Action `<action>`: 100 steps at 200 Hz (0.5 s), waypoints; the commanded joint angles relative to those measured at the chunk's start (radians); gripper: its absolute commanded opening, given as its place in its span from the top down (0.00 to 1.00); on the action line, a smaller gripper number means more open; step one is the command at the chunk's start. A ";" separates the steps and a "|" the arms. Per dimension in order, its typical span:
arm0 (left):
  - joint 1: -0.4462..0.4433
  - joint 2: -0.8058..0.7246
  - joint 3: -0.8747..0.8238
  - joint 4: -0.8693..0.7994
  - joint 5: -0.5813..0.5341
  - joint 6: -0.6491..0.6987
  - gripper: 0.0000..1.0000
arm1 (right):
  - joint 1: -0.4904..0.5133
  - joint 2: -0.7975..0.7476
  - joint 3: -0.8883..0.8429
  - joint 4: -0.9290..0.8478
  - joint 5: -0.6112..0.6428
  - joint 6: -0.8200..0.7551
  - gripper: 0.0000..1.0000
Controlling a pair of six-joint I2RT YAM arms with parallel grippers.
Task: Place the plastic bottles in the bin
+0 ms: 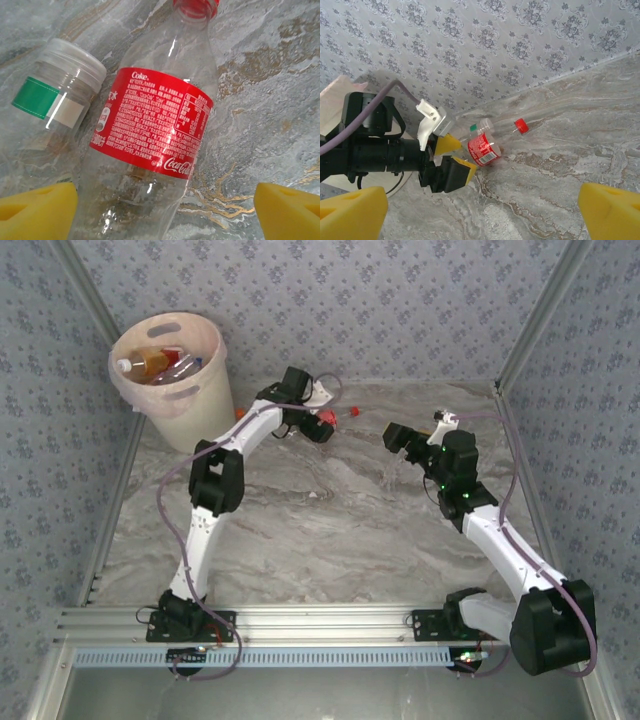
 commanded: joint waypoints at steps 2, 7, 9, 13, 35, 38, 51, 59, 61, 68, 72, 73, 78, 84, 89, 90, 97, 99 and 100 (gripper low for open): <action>-0.028 0.020 0.037 -0.075 -0.032 0.032 0.11 | 0.003 -0.017 -0.006 -0.032 0.044 -0.025 0.00; -0.031 0.021 0.036 -0.080 -0.033 0.035 0.11 | 0.003 -0.017 -0.006 -0.038 0.052 -0.025 0.00; -0.033 0.020 0.036 -0.083 -0.032 0.036 0.11 | 0.002 -0.018 -0.006 -0.040 0.056 -0.025 0.00; -0.034 0.021 0.033 -0.086 -0.032 0.036 0.12 | 0.003 -0.018 -0.007 -0.046 0.061 -0.025 0.00; -0.035 0.020 0.026 -0.122 -0.014 0.027 0.15 | -0.006 -0.021 -0.019 -0.049 0.076 0.001 0.00; -0.036 0.019 0.027 -0.129 -0.009 0.026 0.16 | -0.006 -0.021 -0.021 -0.048 0.075 0.002 0.00; -0.038 0.005 0.014 -0.149 0.006 0.023 0.17 | -0.011 -0.022 -0.024 -0.047 0.068 0.004 0.00; -0.041 -0.007 -0.009 -0.138 0.000 0.023 0.18 | -0.014 -0.024 -0.026 -0.044 0.067 0.003 0.00; -0.041 -0.011 -0.015 -0.134 -0.004 0.023 0.18 | -0.013 -0.024 -0.028 -0.041 0.067 0.003 0.00; -0.044 -0.019 -0.037 -0.112 -0.031 0.022 0.18 | -0.013 -0.028 -0.036 -0.023 0.067 0.003 0.00; -0.045 -0.021 -0.044 -0.101 -0.053 0.020 0.18 | -0.014 -0.030 -0.040 -0.011 0.066 0.003 0.00; -0.046 -0.021 -0.046 -0.099 -0.059 0.020 0.18 | -0.013 -0.031 -0.042 -0.009 0.066 0.003 0.00; -0.051 -0.018 -0.048 -0.092 -0.095 0.020 0.18 | -0.013 -0.034 -0.050 0.009 0.066 0.003 0.00; -0.053 -0.011 -0.046 -0.087 -0.129 0.021 0.19 | -0.014 -0.037 -0.057 0.024 0.066 0.004 0.00; -0.055 -0.006 -0.043 -0.085 -0.147 0.020 0.19 | -0.014 -0.039 -0.061 0.032 0.066 0.004 0.00; -0.055 -0.005 -0.042 -0.085 -0.151 0.020 0.19 | -0.014 -0.039 -0.061 0.034 0.066 0.004 0.00; -0.056 0.002 -0.039 -0.078 -0.165 0.015 0.20 | -0.013 -0.041 -0.063 0.039 0.066 0.004 0.00; -0.056 0.003 -0.039 -0.075 -0.167 0.013 0.20 | -0.014 -0.041 -0.062 0.040 0.065 0.004 0.00; -0.057 0.004 -0.038 -0.074 -0.169 0.012 0.20 | -0.014 -0.041 -0.062 0.040 0.065 0.004 0.00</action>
